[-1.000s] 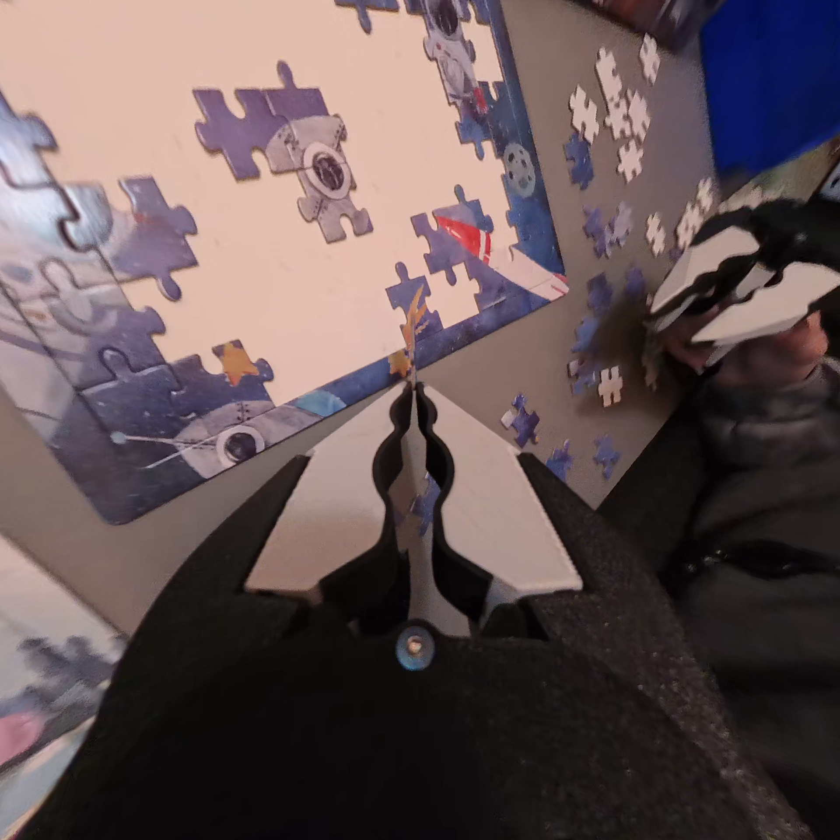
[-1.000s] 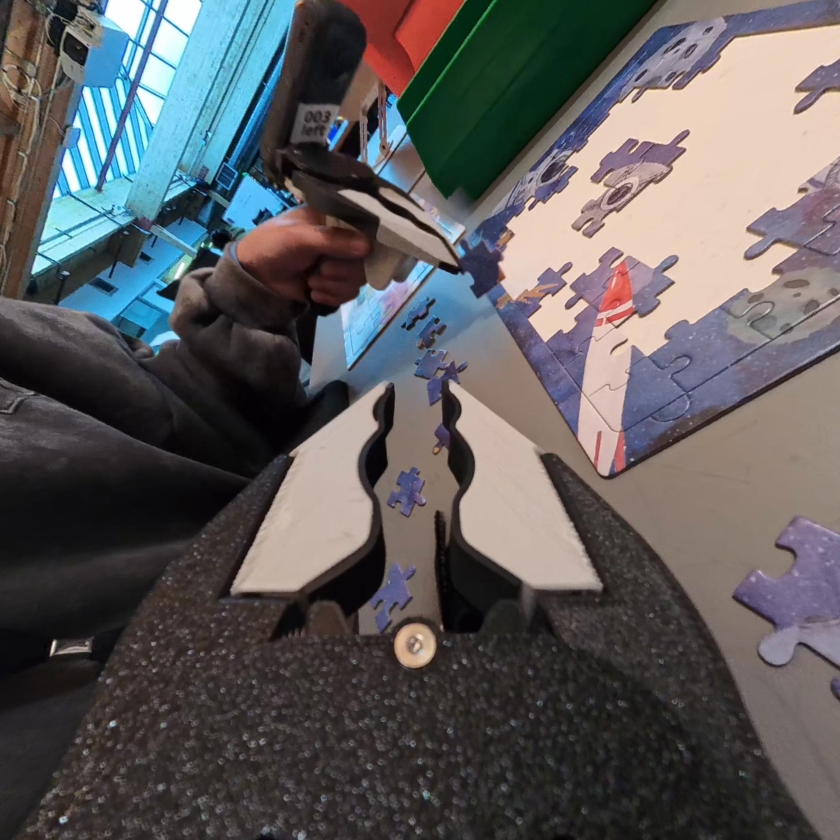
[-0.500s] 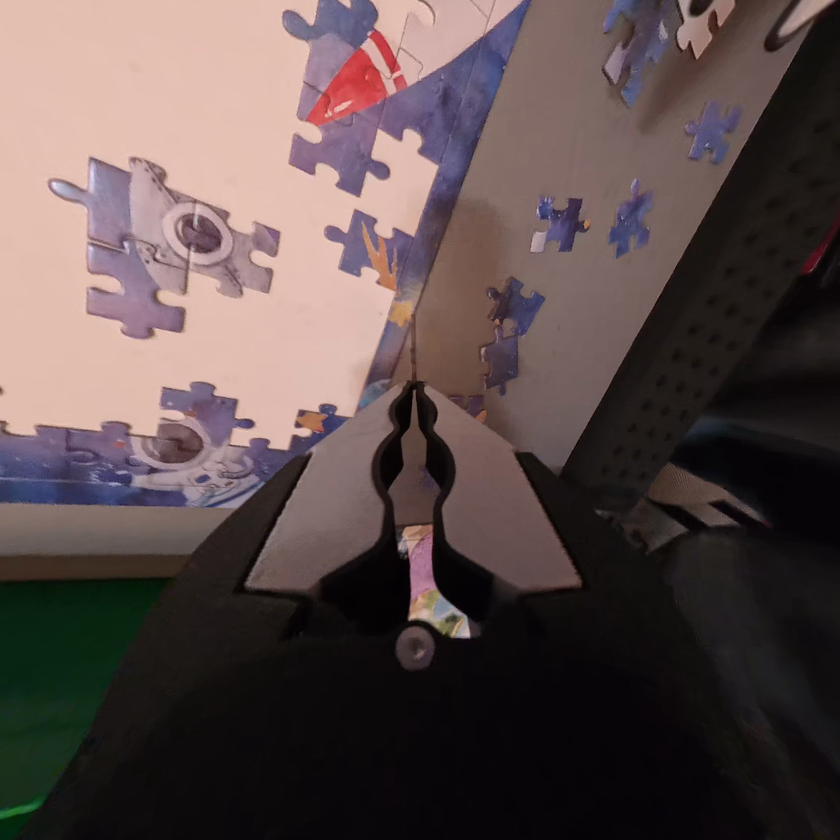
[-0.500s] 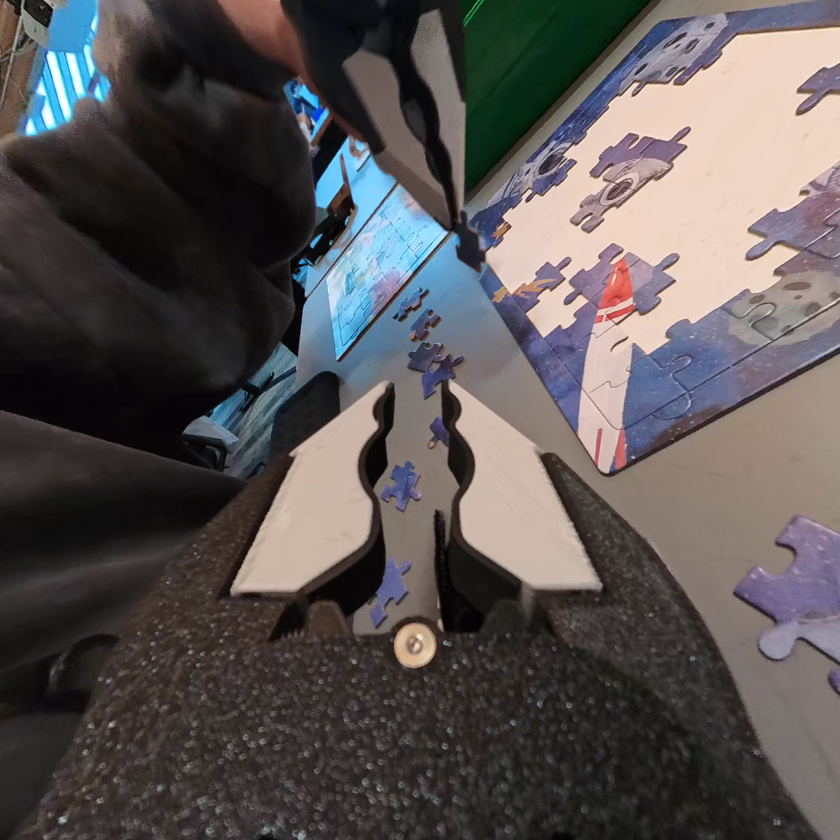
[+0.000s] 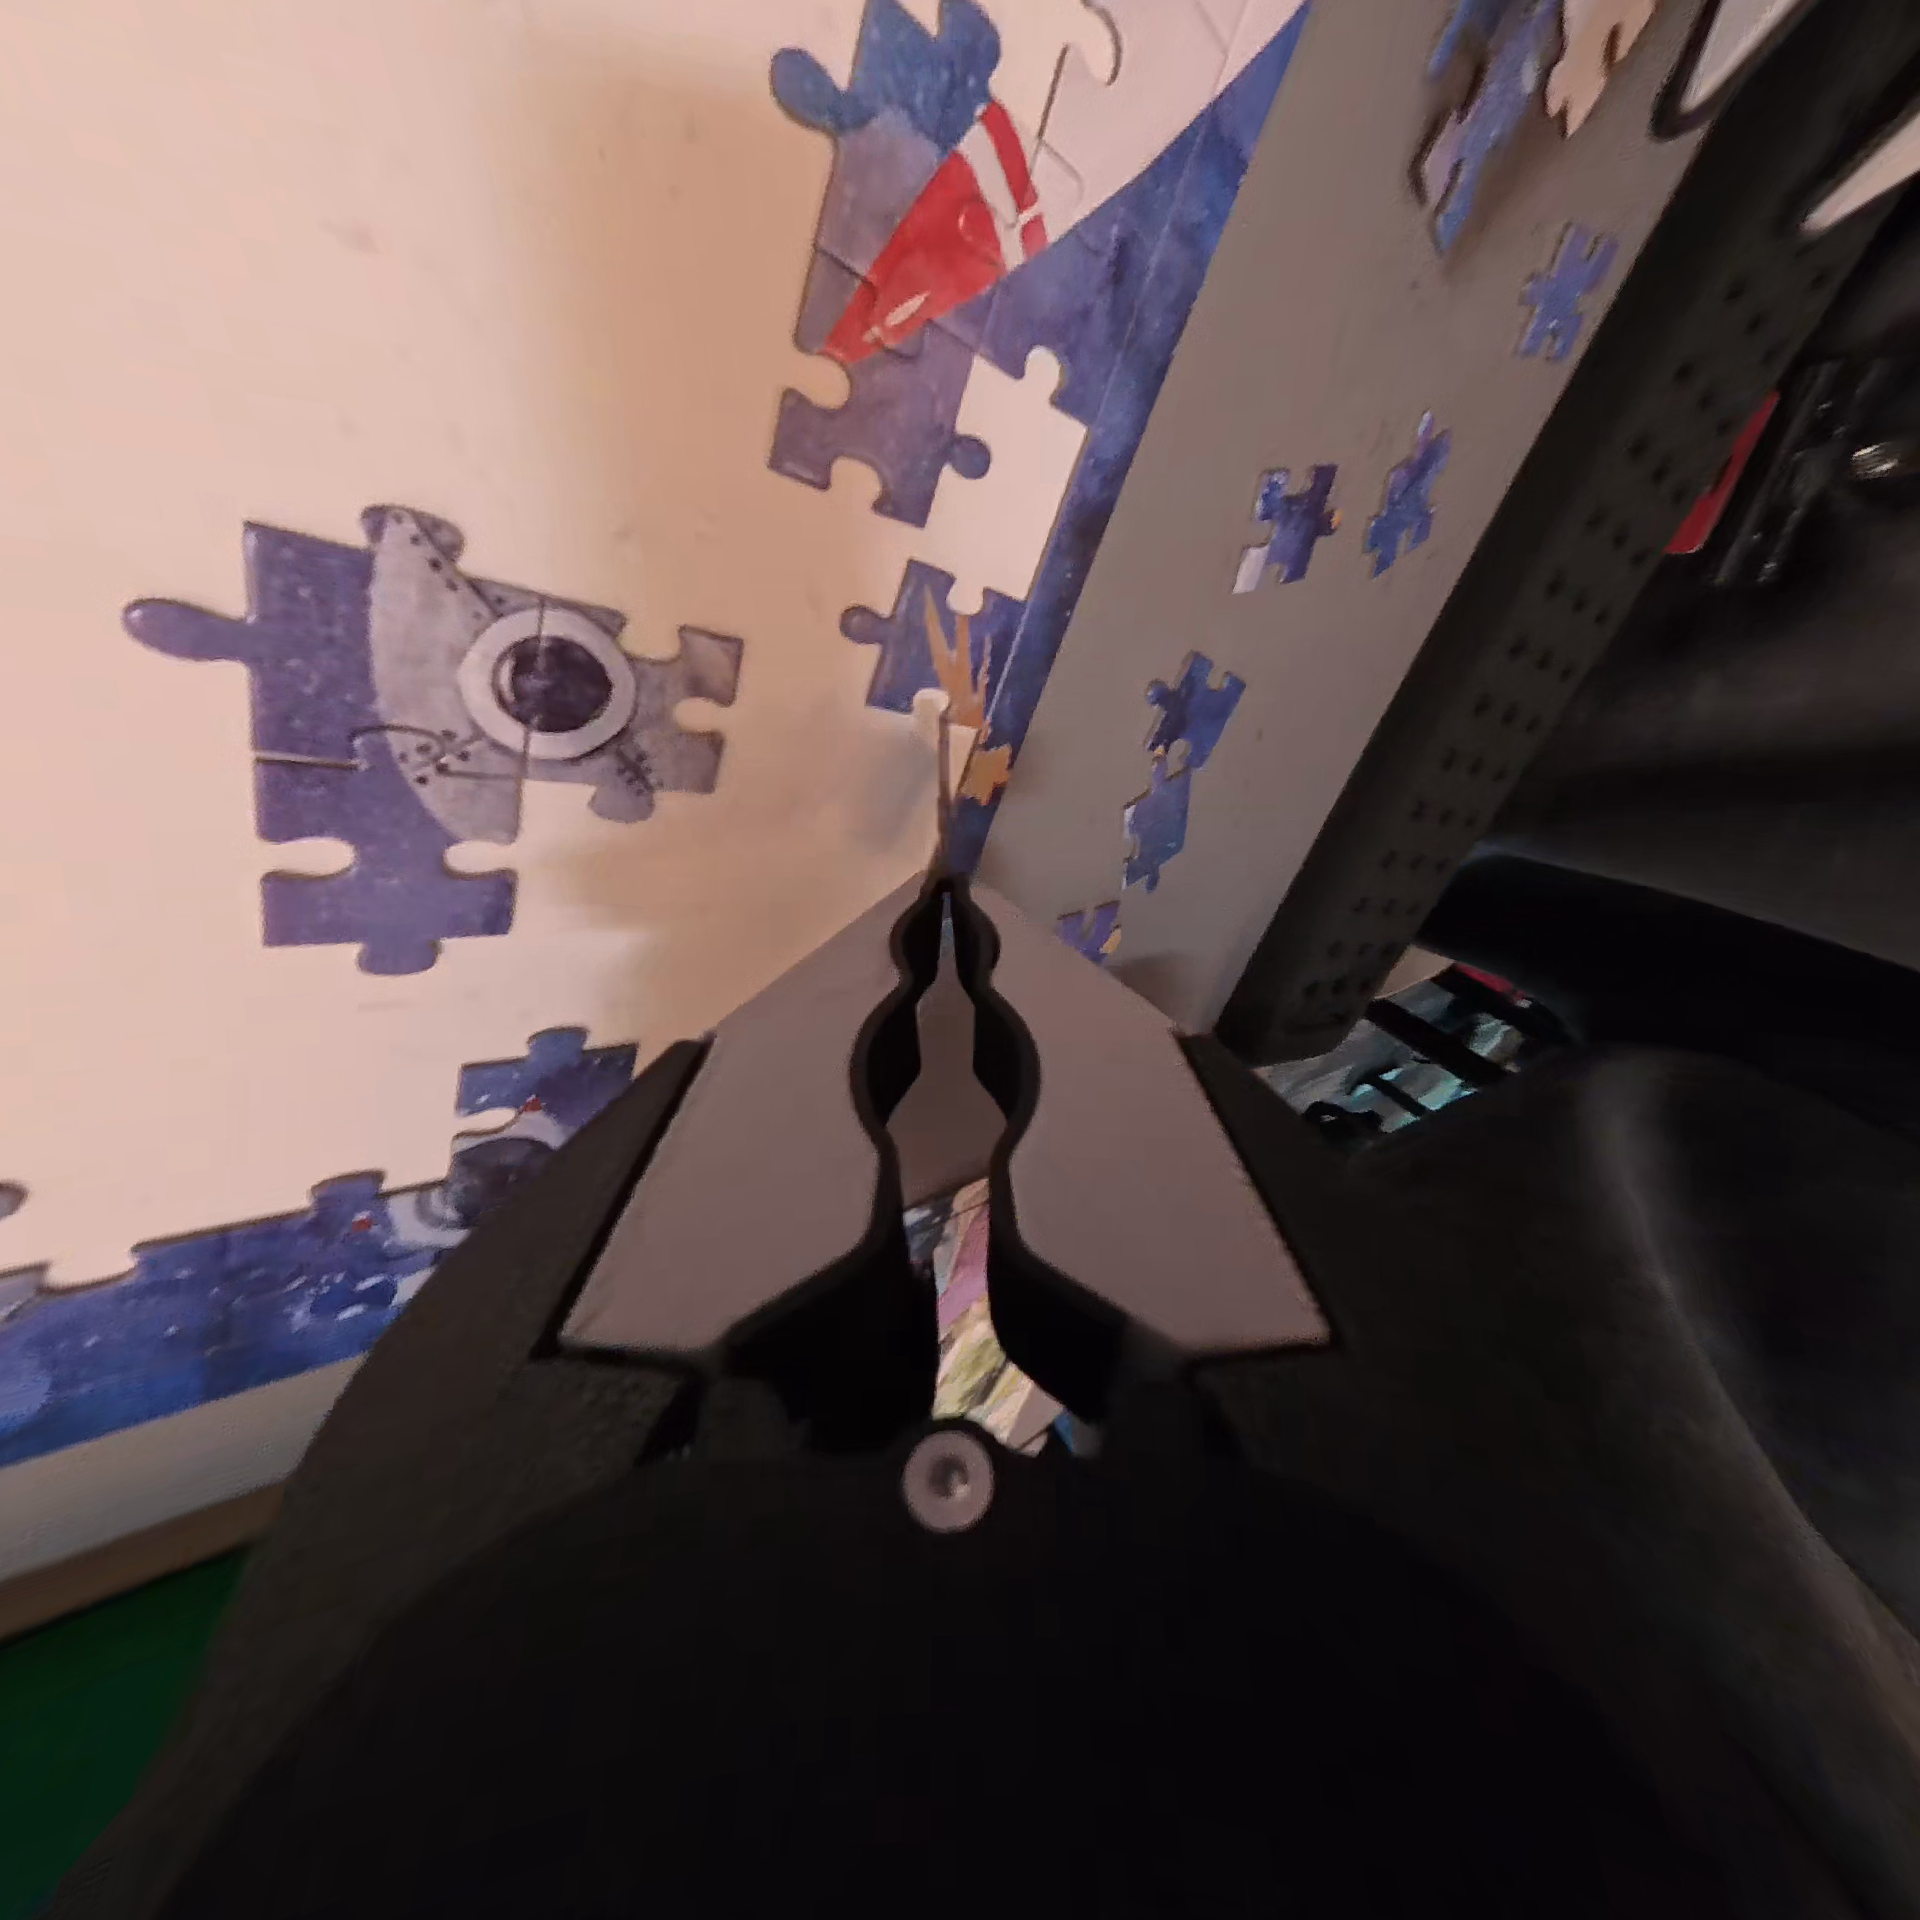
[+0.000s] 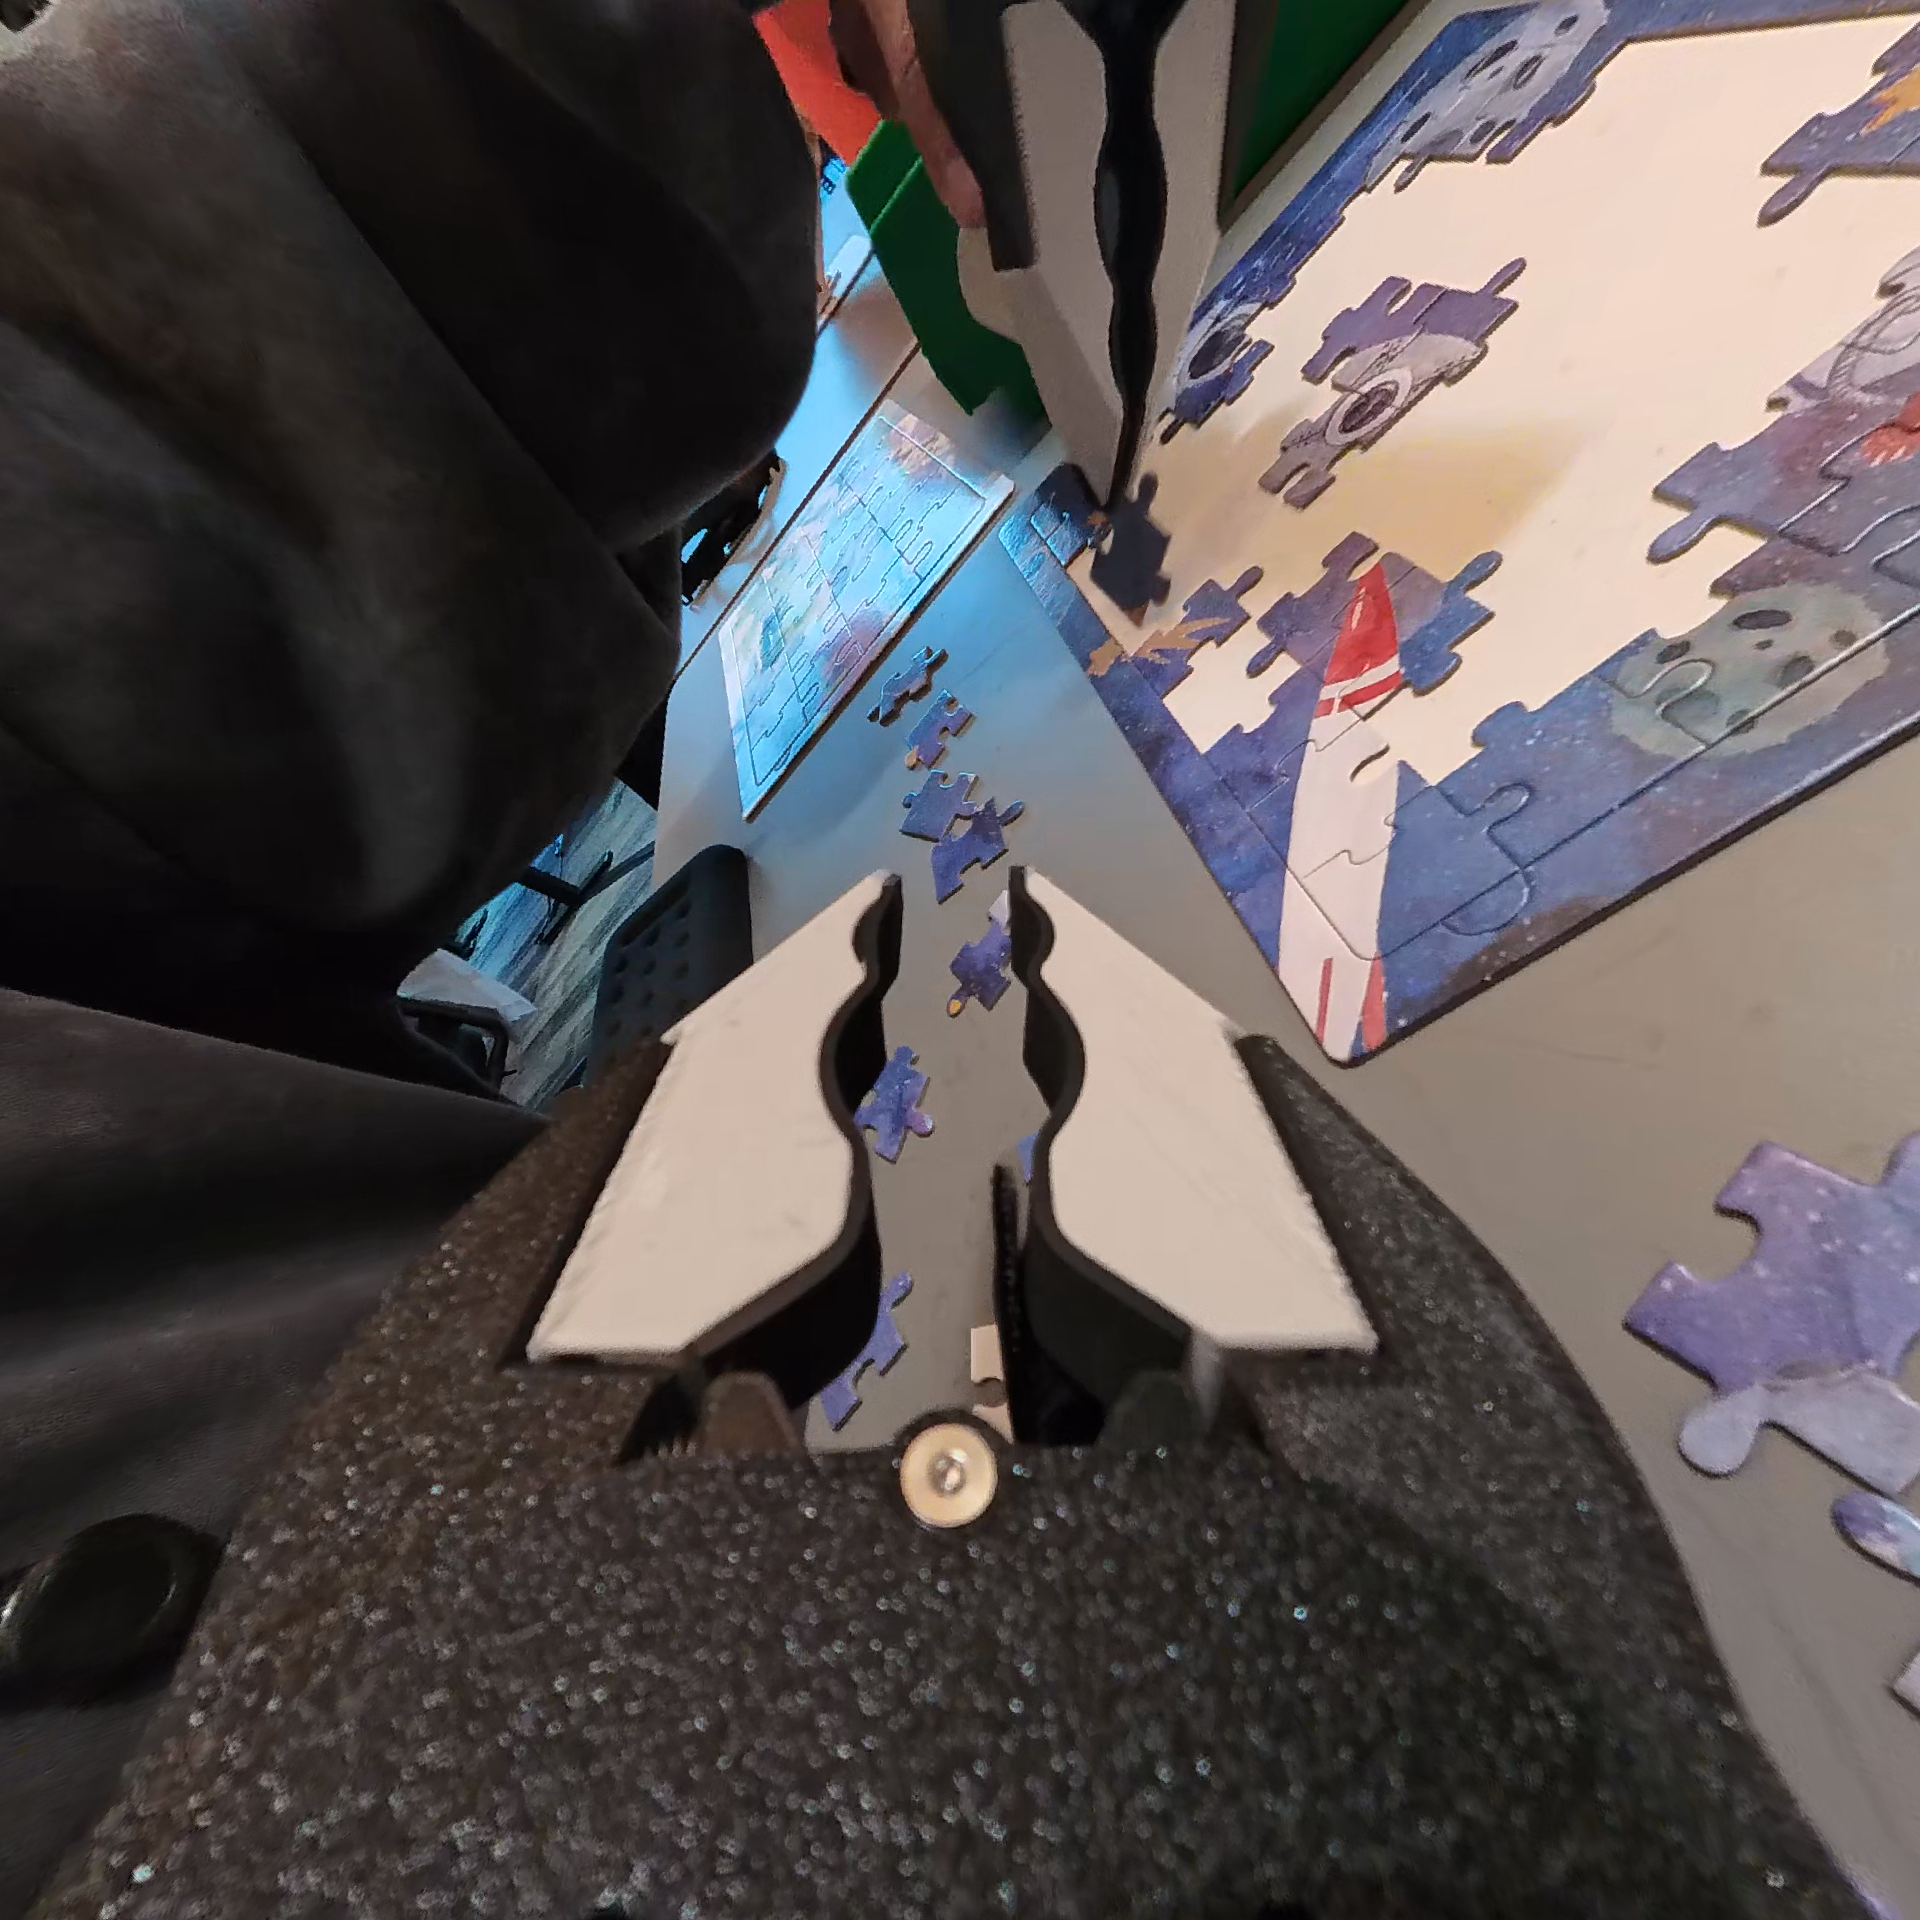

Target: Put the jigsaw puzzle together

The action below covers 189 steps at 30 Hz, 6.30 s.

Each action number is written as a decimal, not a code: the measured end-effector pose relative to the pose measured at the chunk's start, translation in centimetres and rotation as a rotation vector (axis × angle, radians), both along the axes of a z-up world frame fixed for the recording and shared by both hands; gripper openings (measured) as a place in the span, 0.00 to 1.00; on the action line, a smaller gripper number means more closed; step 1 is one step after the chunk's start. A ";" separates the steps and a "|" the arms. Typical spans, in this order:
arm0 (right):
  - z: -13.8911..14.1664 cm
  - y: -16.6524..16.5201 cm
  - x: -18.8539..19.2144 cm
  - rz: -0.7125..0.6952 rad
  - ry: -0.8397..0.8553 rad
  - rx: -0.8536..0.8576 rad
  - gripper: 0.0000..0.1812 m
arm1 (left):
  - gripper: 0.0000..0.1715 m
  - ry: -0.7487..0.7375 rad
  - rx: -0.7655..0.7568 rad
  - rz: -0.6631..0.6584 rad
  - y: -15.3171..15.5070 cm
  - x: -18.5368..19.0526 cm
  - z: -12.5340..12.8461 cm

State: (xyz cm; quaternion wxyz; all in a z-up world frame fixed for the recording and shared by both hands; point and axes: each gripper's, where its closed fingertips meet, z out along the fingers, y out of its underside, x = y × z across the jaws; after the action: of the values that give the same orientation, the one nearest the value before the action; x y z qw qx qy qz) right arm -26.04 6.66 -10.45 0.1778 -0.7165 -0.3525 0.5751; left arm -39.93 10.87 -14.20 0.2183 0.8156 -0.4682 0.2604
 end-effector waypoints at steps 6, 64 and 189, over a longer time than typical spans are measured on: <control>-0.2 -0.2 -0.2 0.012 -0.012 -0.002 0.11 | 0.01 -0.031 -0.046 0.031 -0.1 0.5 -0.3; -6.2 4.6 -12.3 0.241 -0.398 0.911 0.00 | 0.02 0.000 0.263 0.139 1.6 -0.6 -1.5; -5.3 4.5 -12.3 0.198 -0.430 0.672 0.00 | 0.07 -0.137 0.969 0.486 0.0 0.5 -2.6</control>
State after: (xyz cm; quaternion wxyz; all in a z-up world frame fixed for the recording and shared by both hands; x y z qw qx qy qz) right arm -38.29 11.14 -15.74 0.2678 -0.6850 -0.6172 0.2794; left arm -39.44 10.91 -16.78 -0.2800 0.8888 -0.3456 0.1106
